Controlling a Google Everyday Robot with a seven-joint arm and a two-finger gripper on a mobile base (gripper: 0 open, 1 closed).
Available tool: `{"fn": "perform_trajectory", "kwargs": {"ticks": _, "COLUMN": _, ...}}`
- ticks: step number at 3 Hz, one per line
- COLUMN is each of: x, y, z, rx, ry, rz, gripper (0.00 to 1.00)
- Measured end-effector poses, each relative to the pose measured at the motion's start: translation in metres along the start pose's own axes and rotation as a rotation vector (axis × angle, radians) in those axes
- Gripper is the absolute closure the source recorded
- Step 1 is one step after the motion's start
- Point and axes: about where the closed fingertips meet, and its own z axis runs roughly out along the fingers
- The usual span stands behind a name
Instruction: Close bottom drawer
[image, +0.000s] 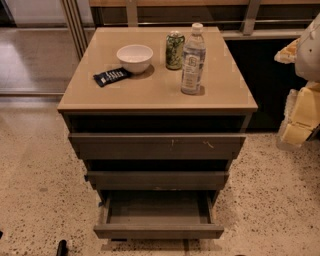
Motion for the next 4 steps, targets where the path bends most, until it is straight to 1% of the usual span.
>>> {"fn": "perform_trajectory", "kwargs": {"ticks": 1, "x": 0.000, "y": 0.000, "z": 0.000, "rx": 0.000, "ry": 0.000, "rz": 0.000, "gripper": 0.00}}
{"fn": "perform_trajectory", "kwargs": {"ticks": 2, "x": 0.000, "y": 0.000, "z": 0.000, "rx": 0.000, "ry": 0.000, "rz": 0.000, "gripper": 0.19}}
{"fn": "perform_trajectory", "kwargs": {"ticks": 3, "x": 0.003, "y": 0.007, "z": 0.022, "rx": 0.000, "ry": -0.034, "rz": 0.027, "gripper": 0.42}}
{"fn": "perform_trajectory", "kwargs": {"ticks": 4, "x": 0.009, "y": 0.026, "z": 0.078, "rx": -0.029, "ry": -0.093, "rz": 0.082, "gripper": 0.65}}
